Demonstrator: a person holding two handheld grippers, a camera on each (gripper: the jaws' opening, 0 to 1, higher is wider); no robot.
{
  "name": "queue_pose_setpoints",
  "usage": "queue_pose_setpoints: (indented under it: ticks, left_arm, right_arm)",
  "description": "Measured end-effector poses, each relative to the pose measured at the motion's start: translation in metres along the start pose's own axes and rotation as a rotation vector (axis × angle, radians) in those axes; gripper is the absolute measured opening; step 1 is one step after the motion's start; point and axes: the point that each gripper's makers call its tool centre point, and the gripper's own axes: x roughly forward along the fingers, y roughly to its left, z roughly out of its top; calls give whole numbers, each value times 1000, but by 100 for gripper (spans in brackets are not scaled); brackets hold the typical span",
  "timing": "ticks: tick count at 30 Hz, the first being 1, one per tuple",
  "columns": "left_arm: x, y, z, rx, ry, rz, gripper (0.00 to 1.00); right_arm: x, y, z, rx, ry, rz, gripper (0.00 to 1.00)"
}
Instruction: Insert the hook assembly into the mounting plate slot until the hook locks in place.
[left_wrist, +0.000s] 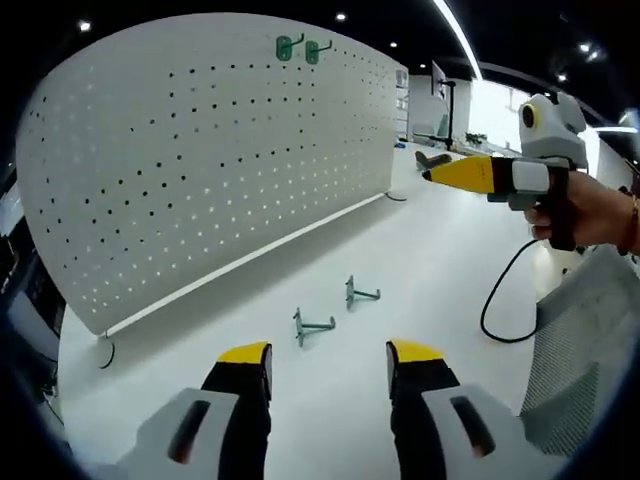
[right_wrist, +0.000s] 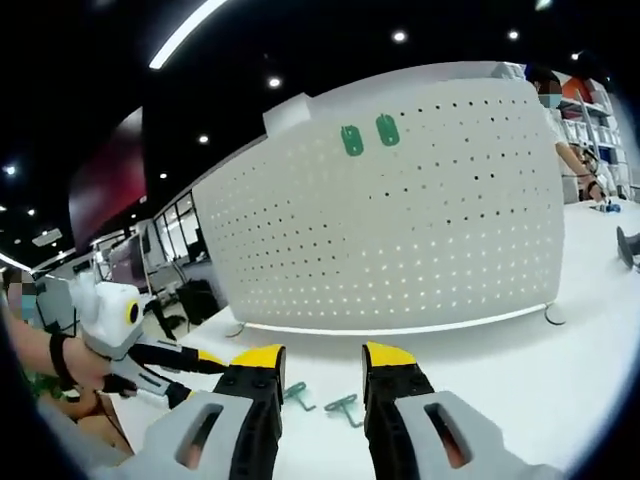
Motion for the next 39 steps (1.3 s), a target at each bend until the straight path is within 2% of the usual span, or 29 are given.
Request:
queue_pose_setpoints:
  ticks: [5,6,9,17,23,36,39]
  left_arm:
    - [6,4,-4,-1,19,15,40]
    - [7,5,-5,10,18,21,38]
    - [10,11,-6,49,30,59,33]
    - [22,15,-11,36,55,60,30]
    - [33,18,-15,43,76,70,23]
    - [52,20,-22,11,105,82,19]
    - [58,19,-22,25,102,78,18]
  right_arm:
    - [-5,1,-7,12,7,-3,30]
    - [-7,-1,-9,15,3,-24,29]
    - [-9,-1,-15,33,20,-27,28]
    - [-11,2,-25,54,33,-20,29]
    - [-11,3,-31,60,52,-16,29]
    - [-15,2,-39,83,62,-25,28]
    - [-16,2,-43,87,73,-25,28]
